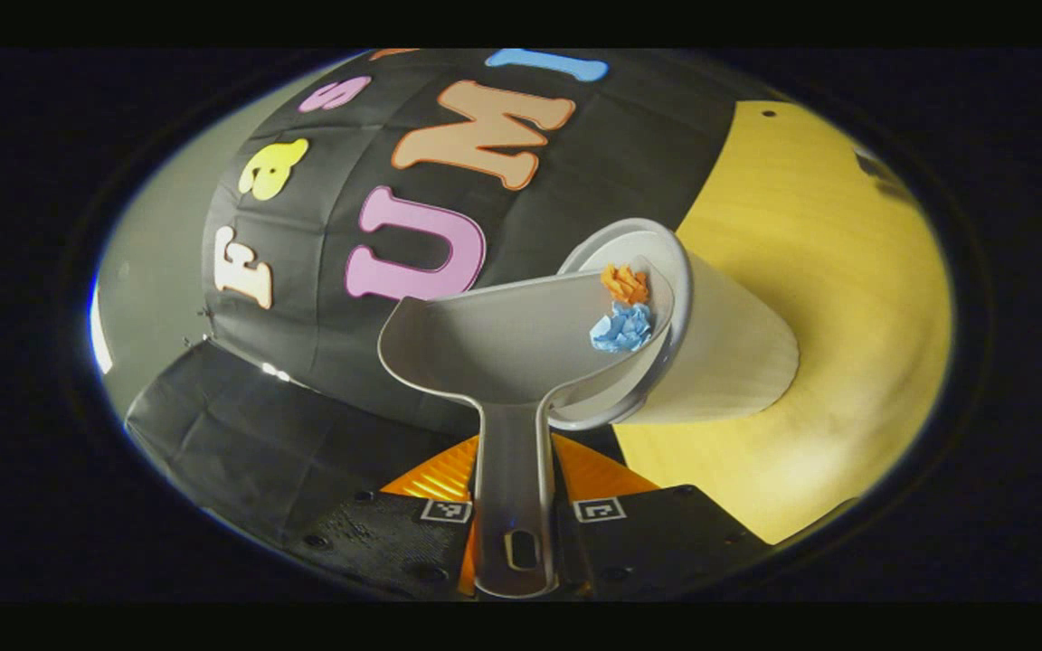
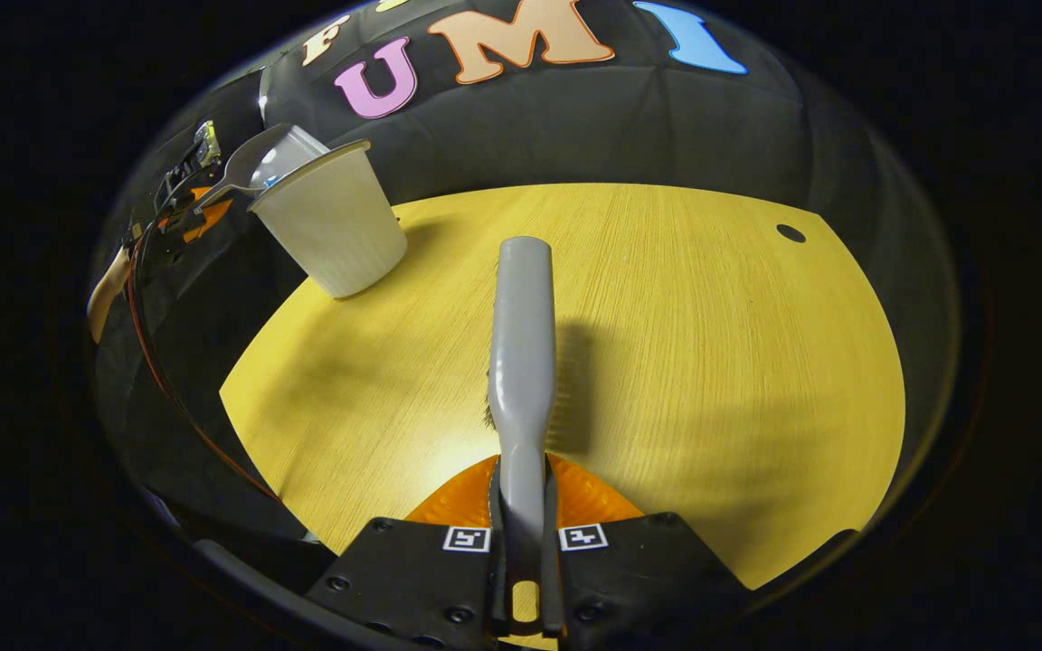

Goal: Pick up the small broom and dustpan from the desktop, sweep the trash into the dustpan with the broom, and then empty the trash into the garbage bin.

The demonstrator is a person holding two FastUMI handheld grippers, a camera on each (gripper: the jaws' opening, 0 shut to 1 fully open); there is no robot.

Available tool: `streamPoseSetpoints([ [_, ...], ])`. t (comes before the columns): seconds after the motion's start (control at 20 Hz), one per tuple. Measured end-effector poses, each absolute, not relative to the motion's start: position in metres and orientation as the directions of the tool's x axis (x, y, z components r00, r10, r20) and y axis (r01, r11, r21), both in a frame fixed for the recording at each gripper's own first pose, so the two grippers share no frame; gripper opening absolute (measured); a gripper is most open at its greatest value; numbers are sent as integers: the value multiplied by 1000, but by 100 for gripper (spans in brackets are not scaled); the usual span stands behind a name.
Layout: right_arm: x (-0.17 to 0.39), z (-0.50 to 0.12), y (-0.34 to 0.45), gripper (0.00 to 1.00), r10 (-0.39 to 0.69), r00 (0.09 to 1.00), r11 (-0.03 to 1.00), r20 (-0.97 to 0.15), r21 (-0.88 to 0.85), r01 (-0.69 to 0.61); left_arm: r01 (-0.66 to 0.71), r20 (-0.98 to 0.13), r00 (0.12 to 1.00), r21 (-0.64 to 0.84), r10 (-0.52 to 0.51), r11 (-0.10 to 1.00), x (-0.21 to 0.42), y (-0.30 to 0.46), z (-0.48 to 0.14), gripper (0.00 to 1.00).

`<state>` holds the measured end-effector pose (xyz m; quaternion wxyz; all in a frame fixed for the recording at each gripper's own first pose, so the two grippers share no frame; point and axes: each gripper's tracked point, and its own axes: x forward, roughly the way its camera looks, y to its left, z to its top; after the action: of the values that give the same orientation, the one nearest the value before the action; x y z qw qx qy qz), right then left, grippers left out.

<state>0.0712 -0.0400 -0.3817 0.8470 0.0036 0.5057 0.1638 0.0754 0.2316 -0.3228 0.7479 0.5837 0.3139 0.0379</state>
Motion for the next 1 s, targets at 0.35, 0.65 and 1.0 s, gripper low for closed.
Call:
streamPoseSetpoints([
  [0.35, 70, -381, -39, 12, 283, 432, 942, -856, 163, -294, 445, -369, 845, 886, 386, -128, 99, 247, -290, 26],
  [0.65, 70, -378, -37, 12, 289, 432, 939, -855, 164, -302, 444, -353, 865, 869, 357, -218, 108, 248, -279, 27],
  [1.0, 67, -373, -39, 12, 285, 461, 945, -840, 165, -283, 297, -350, 852, 936, 389, 190, 92, 245, -288, 26],
])
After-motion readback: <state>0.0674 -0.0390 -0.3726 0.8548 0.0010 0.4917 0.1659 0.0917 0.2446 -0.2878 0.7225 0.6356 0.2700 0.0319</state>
